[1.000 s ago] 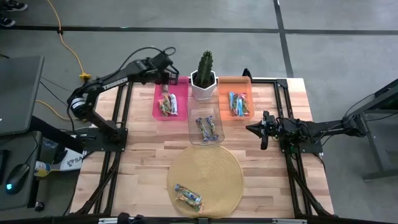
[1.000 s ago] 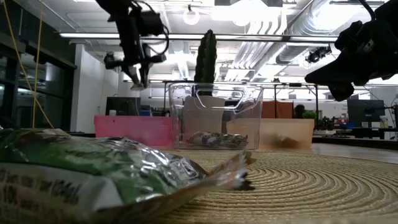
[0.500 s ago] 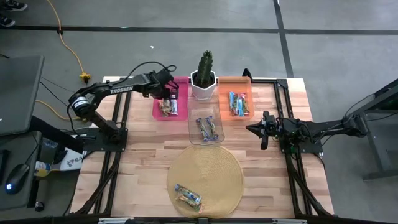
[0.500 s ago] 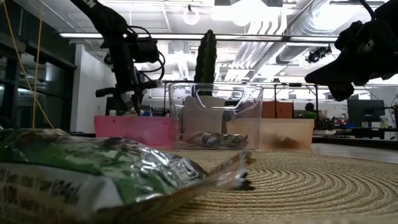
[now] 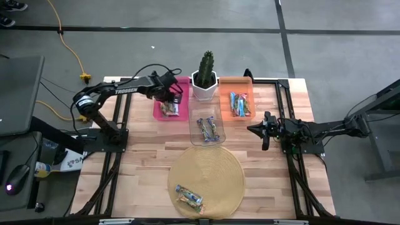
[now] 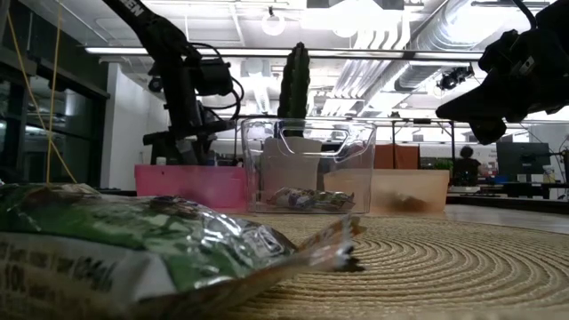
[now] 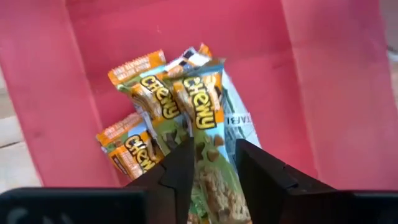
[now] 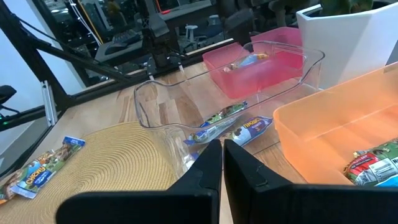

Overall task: Pick and place Granola Bars by type
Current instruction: Put the blue granola bar into the transparent bin

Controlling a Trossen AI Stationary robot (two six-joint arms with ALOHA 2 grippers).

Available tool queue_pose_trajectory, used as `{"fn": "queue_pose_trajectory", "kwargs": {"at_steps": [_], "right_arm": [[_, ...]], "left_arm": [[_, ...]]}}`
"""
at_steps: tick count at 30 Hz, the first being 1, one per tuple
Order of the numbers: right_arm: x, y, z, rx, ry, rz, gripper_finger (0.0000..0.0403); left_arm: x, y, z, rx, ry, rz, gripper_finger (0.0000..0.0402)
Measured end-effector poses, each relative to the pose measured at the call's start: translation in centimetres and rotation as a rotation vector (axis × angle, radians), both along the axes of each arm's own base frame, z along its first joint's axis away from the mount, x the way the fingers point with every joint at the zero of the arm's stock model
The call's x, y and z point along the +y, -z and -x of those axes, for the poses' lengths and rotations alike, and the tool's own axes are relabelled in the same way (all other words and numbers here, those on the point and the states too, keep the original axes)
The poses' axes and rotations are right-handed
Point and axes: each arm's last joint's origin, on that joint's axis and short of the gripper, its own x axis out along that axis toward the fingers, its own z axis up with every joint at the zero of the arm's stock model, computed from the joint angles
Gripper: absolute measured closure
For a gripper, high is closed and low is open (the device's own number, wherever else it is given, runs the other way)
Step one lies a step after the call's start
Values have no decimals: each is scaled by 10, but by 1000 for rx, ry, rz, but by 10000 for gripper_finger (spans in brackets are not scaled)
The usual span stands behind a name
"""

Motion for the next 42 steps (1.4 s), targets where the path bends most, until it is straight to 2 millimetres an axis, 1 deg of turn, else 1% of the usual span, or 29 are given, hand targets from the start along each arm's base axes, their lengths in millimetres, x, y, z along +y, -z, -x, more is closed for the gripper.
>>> {"fn": "queue_pose_trajectory", "kwargs": {"at_steps": [6,9,11,16,19,23,27,31,36,42], "right_arm": [[0,0,0,0,0,1,402],[0,0,0,0,0,0,402],[0,0,0,0,0,1,402],[0,0,0,0,0,1,402],[0,0,0,0,0,0,402],[0,0,0,0,0,0,402],[0,0,0,0,0,1,402],[0,0,0,0,0,1,402],[0,0,0,0,-1,1,402],[0,0,0,0,0,1,402]], "left_arm": [[0,1,0,-4,9,16,246],[0,-1,-1,-22,67,18,232],[-1,-5,-1,-45,124,10,228],[-7,-28,2,-156,271,-31,227],[-14,-49,10,-217,322,-78,227],[-28,-81,24,-341,395,-139,227],[-51,-110,37,-498,553,-155,227],[-83,-134,48,-643,755,-162,227],[-128,-152,56,-762,986,-154,227],[-174,-166,63,-842,1124,-161,228]]}}
